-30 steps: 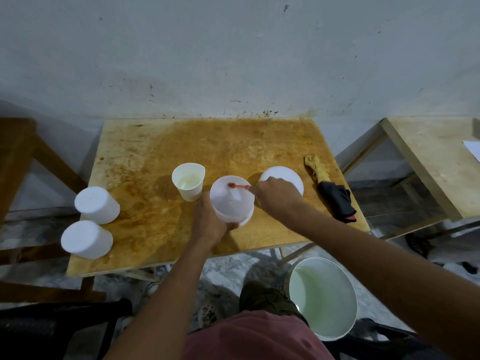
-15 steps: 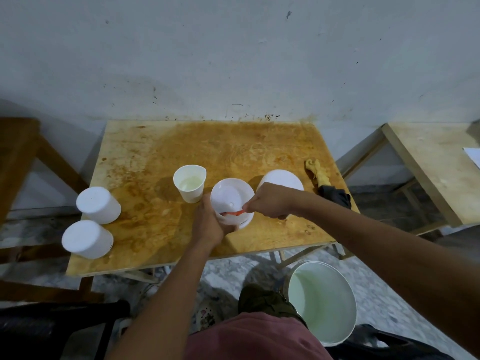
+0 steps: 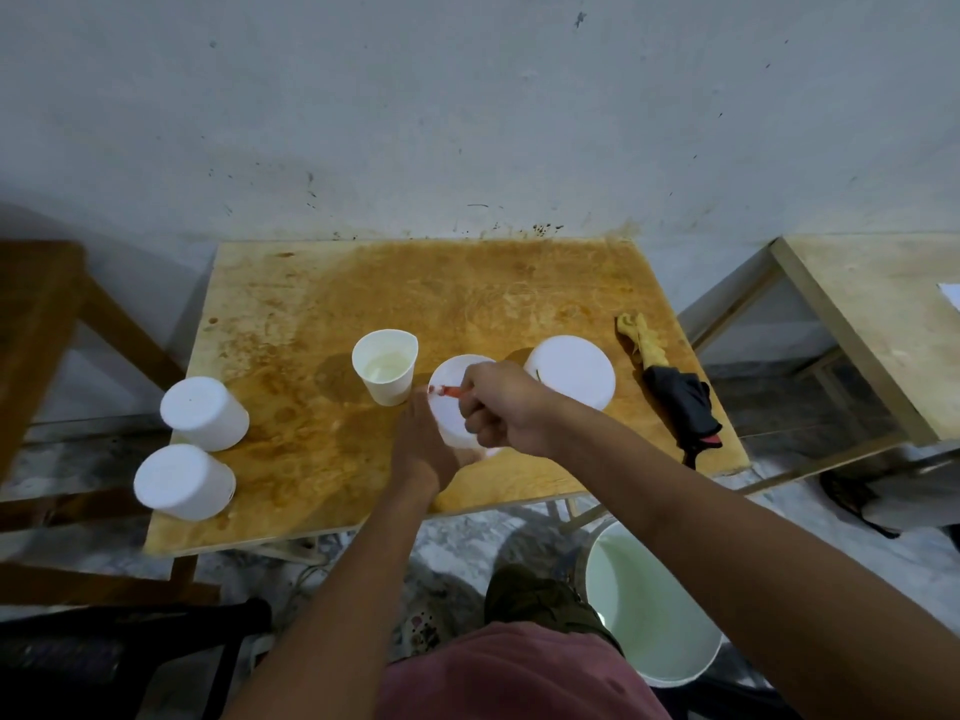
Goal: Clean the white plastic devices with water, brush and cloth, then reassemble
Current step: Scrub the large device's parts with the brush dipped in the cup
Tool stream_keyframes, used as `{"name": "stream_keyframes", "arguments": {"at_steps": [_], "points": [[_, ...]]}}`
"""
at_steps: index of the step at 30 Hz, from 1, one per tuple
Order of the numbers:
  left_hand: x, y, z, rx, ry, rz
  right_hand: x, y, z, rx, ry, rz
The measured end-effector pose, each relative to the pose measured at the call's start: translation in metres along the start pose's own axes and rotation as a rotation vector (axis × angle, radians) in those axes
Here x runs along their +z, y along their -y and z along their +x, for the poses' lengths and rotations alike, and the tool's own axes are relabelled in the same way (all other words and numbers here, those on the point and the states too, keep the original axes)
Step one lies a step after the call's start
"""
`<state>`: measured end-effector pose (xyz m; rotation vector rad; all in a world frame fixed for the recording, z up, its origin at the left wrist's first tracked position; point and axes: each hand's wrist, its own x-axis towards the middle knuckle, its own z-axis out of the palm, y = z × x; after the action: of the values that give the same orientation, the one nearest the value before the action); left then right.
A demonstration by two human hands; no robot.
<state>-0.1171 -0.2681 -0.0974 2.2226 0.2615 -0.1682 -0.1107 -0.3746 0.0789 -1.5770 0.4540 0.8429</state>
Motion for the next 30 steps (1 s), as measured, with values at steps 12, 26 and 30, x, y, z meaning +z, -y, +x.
{"name": "stream_keyframes", "arguments": {"at_steps": [12,26,30], "points": [[-0.008,-0.009,-0.014,0.044,-0.035,-0.076,-0.022,0.027,0.025,0.112,-0.001,0.69],[-0.005,-0.007,-0.009,0.03,-0.046,-0.154,-0.078,0.031,0.012,-0.286,0.087,-1.244],[-0.006,-0.003,-0.007,0.021,-0.068,-0.138,-0.076,0.044,0.007,-0.367,-0.047,-1.645]]}}
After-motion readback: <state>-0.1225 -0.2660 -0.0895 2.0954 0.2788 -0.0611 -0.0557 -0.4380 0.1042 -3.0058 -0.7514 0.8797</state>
